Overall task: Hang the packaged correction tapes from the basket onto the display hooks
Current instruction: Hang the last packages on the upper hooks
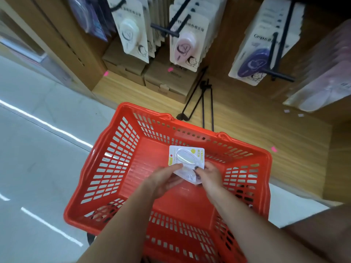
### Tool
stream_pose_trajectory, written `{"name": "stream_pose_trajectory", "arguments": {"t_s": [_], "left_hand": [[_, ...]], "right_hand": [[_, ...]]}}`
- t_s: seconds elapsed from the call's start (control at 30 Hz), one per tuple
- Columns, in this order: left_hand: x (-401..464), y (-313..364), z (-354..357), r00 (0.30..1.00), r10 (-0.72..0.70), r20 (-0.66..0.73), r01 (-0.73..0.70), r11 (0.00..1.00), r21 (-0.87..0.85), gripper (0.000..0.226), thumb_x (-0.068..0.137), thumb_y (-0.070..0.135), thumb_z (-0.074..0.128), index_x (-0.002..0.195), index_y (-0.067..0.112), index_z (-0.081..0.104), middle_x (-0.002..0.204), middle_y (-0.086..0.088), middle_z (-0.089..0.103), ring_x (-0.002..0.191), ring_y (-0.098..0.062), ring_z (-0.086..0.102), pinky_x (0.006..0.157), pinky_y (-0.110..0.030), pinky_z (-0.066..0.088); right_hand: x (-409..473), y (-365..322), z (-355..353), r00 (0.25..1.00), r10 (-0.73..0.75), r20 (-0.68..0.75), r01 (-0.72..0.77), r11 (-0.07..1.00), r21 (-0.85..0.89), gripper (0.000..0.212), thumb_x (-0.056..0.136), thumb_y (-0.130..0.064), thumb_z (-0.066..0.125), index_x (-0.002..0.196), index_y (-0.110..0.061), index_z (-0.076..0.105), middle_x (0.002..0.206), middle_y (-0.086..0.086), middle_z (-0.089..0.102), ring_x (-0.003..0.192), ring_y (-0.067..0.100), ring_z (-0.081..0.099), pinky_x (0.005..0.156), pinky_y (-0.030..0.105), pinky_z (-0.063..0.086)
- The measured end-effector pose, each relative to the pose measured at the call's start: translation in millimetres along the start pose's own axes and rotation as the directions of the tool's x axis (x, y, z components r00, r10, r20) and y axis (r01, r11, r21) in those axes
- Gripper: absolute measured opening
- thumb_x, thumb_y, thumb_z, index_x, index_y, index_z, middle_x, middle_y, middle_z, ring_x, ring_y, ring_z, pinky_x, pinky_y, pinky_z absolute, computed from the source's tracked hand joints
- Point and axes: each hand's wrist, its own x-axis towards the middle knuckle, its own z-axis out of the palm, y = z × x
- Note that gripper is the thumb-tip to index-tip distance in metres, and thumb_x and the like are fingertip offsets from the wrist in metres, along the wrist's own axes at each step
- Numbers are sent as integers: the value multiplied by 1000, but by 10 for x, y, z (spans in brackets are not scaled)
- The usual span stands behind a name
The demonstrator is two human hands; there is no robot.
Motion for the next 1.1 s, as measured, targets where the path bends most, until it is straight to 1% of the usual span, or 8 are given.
{"name": "stream_pose_trajectory", "arguments": {"t_s": [0.3, 0.43, 0.57, 0.73, 0.83, 0.97, 1.03, 1.1], "left_hand": [[-1032, 234, -13, 877, 477, -51, -468, 873, 136, 33, 93, -6, 66, 120, 13, 58, 110, -17, 73, 97, -31, 75, 88, -47, 60], [-1531, 462, 57, 783, 621, -20, -606, 771, 196, 27, 76, 11, 71, 103, 12, 72, 102, -16, 75, 102, -36, 70, 99, -50, 51], [-1944, 712, 188, 705, 709, 32, -687, 670, 282, 29, 62, 28, 72, 90, 23, 79, 90, -5, 74, 93, -26, 68, 89, -44, 49], [-2444, 962, 439, 446, 884, 140, -812, 334, 478, 23, 79, 35, 77, 94, 17, 73, 95, -9, 75, 88, -25, 71, 83, -42, 53], [-2731, 1155, 572, 334, 913, 236, -847, 180, 501, 11, 90, 19, 79, 91, 20, 68, 85, 9, 69, 78, -11, 63, 72, -29, 49], [-3148, 1396, 790, 227, 920, 319, -858, 33, 513, 24, 88, 15, 83, 97, 30, 66, 99, 14, 71, 92, -10, 67, 83, -32, 53], [-3348, 1485, 940, 200, 907, 371, -861, -18, 508, 25, 87, 17, 85, 101, 27, 67, 105, 7, 73, 102, -20, 70, 90, -46, 56], [-3508, 1562, 1103, 157, 894, 419, -873, -73, 483, 26, 84, 18, 85, 99, 30, 67, 104, 10, 72, 99, -18, 71, 86, -43, 58]], "right_hand": [[-942, -398, -146, 971, -187, 149, 129, 935, 331, 25, 99, 0, 58, 103, -15, 78, 104, 6, 80, 95, 22, 73, 88, 38, 55], [-1284, -556, -306, 950, -240, 200, 145, 905, 399, 26, 100, 2, 58, 103, -14, 77, 104, 3, 79, 90, 13, 71, 78, 27, 56], [-1543, -729, -434, 924, -315, 218, 216, 898, 384, 22, 100, -2, 61, 114, -10, 77, 115, 5, 78, 103, 18, 70, 85, 31, 55], [-1817, -992, -695, 888, -387, 249, 290, 891, 350, 16, 91, -3, 73, 104, -8, 77, 103, 8, 79, 93, 16, 67, 79, 29, 51], [-1968, -1240, -939, 874, -462, 150, 395, 856, 333, 35, 80, 1, 81, 110, -10, 66, 104, 6, 75, 87, 10, 69, 77, 19, 50], [-2225, -1616, -1279, 731, -679, 73, 634, 714, 297, 48, 87, -4, 79, 125, -22, 57, 120, -1, 67, 105, 6, 67, 82, 13, 51], [-2371, -1776, -1432, 641, -764, 73, 732, 637, 241, 43, 90, -13, 80, 125, -29, 61, 113, -10, 71, 102, 5, 68, 83, 17, 54], [-2496, -1931, -1556, 578, -812, 78, 789, 581, 199, 32, 91, -14, 79, 116, -29, 67, 106, -10, 75, 96, 9, 70, 80, 20, 56]]}}
